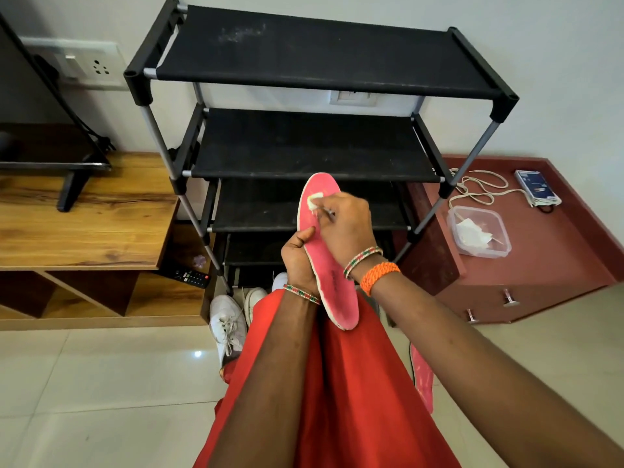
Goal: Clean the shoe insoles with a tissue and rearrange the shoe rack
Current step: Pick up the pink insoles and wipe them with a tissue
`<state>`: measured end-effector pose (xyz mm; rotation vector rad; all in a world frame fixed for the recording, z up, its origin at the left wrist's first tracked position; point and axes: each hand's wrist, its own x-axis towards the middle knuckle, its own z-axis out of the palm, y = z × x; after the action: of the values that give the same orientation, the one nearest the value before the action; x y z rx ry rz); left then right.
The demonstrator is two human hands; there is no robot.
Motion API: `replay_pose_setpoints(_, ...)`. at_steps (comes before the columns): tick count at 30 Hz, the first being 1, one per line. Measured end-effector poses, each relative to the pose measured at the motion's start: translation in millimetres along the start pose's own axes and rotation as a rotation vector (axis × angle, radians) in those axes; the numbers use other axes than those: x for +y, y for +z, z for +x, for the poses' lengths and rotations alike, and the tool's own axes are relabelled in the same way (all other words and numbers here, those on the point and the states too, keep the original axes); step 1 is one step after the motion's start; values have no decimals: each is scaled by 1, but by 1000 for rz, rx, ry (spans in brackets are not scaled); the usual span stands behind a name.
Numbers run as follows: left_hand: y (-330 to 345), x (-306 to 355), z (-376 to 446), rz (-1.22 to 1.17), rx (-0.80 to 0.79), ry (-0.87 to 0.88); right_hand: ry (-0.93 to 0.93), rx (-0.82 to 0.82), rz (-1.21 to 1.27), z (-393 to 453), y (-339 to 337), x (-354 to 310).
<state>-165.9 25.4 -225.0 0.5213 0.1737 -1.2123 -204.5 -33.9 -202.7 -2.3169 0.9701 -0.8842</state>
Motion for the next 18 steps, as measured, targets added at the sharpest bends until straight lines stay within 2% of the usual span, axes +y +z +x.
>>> replay_pose_setpoints(3,4,0,-3,48,5,-9,39,66,-34,20,1,1)
replay_pose_setpoints(10,1,2,2,0,26,28,-35,-96,-20,-27,0,2)
replay_pose_setpoints(14,5,0,-2,63,42,35,-49,-18,-58,-5,1,4)
replay_pose_setpoints(18,8,0,-7,144,89,17,19,57,-53,10,1,4)
